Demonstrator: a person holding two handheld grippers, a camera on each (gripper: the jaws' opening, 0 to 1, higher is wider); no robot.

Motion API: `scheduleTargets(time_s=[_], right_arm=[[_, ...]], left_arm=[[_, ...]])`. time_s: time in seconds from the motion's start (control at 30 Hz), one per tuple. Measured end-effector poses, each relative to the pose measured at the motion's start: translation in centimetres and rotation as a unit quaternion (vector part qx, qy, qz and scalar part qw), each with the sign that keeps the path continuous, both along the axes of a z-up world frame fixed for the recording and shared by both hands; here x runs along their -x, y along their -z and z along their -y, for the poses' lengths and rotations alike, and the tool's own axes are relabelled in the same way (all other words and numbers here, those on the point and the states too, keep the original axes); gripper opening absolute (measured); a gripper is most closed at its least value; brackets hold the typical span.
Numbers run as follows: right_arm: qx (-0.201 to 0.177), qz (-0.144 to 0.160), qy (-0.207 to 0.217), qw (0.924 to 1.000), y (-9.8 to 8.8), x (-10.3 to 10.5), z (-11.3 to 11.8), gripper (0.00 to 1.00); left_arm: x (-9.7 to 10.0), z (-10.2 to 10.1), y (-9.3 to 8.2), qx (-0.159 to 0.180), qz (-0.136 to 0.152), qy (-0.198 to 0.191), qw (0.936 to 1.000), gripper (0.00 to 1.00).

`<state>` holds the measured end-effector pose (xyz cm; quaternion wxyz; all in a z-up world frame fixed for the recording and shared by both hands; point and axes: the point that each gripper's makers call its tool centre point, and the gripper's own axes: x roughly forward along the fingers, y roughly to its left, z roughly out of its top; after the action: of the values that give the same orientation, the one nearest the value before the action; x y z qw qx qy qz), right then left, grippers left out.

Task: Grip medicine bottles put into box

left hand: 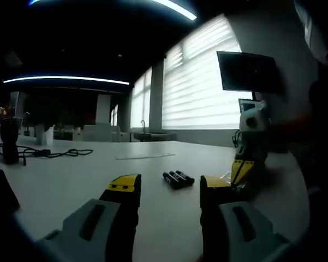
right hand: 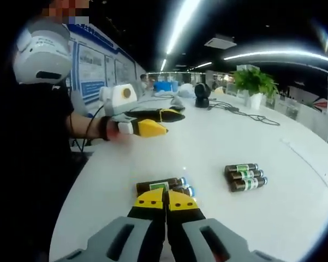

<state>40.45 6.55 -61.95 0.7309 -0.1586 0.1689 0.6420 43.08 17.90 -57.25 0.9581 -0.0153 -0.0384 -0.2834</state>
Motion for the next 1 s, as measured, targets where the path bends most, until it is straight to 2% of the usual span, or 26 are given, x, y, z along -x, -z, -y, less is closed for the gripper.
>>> scheduleTargets(time_s=[0.17, 0.2, 0.27, 0.47, 0.77, 0.8, 0.83, 0.9, 1.0], right_arm=[[0.001, 0.004, -0.020, 0.9998, 0.0, 0.8, -1.1, 0.00], [-0.001, -0.010, -0.015, 0.9998, 0.0, 0.8, -0.9, 0.00], [-0.005, -0.011, -0.015, 0.9998, 0.0, 0.8, -0.6, 0.00], [-0.034, -0.039, 0.002, 0.9986, 0.0, 0.8, -0.3, 0.00], [-0.046, -0.035, 0.002, 0.9983, 0.2, 1.0, -0.4, 0.00], [-0.018, -0.009, -0.021, 0.9996, 1.5, 1.2, -0.1, 0.00], [-0.035, -0.043, 0.007, 0.9984, 1.5, 1.0, -0.3, 0.00], [-0.033, -0.038, 0.005, 0.9987, 1.3, 0.8, -1.0, 0.00], [-0.033, -0.036, 0.008, 0.9988, 1.0, 0.7, -0.6, 0.00]], left_arm=[[0.0, 0.0, 0.0, 0.000, 0.000, 0.001, 1.0000, 0.36], [0.0, 0.0, 0.0, 0.001, 0.000, 0.001, 1.0000, 0.36], [0.0, 0.0, 0.0, 0.001, 0.000, 0.000, 1.0000, 0.36], [0.0, 0.0, -0.1, 0.003, 0.001, 0.000, 1.0000, 0.36], [0.0, 0.0, -0.1, 0.003, 0.001, 0.002, 1.0000, 0.36], [0.0, 0.0, -0.1, 0.003, 0.001, 0.001, 1.0000, 0.36], [0.0, 0.0, -0.1, 0.002, 0.001, 0.001, 1.0000, 0.36], [0.0, 0.0, -0.1, 0.002, 0.001, 0.001, 1.0000, 0.36], [0.0, 0.0, -0.1, 0.000, 0.001, 0.001, 1.0000, 0.36]])
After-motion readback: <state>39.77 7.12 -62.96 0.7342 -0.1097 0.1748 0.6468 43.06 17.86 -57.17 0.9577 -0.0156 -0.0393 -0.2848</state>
